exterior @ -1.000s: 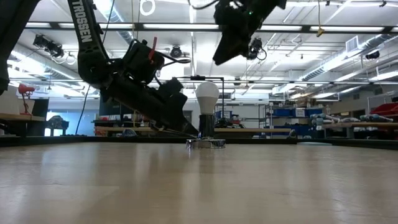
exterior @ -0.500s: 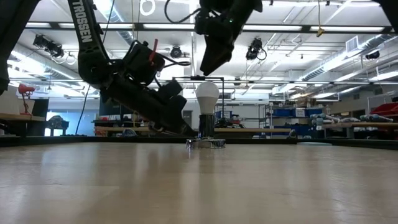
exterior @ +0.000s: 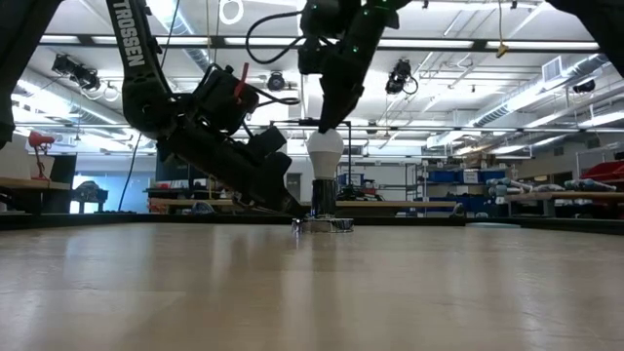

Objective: Screw lightbulb
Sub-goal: Insert the lightbulb into the lamp

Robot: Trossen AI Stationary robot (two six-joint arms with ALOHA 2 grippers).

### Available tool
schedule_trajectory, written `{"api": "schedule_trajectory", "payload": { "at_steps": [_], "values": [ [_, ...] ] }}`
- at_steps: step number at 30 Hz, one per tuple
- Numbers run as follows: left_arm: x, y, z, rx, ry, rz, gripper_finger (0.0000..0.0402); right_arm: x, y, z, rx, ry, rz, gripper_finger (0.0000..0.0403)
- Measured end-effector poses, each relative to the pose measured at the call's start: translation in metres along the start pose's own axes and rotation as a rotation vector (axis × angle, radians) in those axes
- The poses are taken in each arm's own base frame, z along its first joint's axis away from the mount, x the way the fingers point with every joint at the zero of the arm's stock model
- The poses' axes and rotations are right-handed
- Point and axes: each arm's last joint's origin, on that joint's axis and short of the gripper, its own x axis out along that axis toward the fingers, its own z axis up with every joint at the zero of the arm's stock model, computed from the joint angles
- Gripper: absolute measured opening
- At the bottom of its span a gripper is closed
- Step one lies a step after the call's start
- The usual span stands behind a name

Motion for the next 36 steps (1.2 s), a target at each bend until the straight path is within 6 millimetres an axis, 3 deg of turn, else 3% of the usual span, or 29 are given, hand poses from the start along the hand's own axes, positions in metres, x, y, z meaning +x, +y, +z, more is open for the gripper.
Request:
{"api": "schedule_trajectory", "payload": {
  "at_steps": [19, 24, 29, 36],
  "values": [
    [0.0002, 0.0021, 0.0, -0.003, 0.0, 0.014, 0.0013, 0.0039, -0.0077, -0.0023, 0.037, 0.01, 0.024, 0.0242],
    [0.0002, 0.0021, 0.0001, -0.003, 0.0, 0.015, 0.0013, 0.0041, -0.008, -0.0035, 0.182, 0.024, 0.024, 0.0234],
    [0.0002, 0.0021, 0.0, -0.003, 0.001, 0.016, 0.0013, 0.0037, -0.0075, -0.007, 0.36, 0.062, 0.021, 0.0239],
    [0.0002, 0.0021, -0.0001, -0.006, 0.002, 0.016, 0.0013, 0.0008, -0.008, -0.0064, 0.301, 0.046, -0.029, 0.0264]
  ]
}}
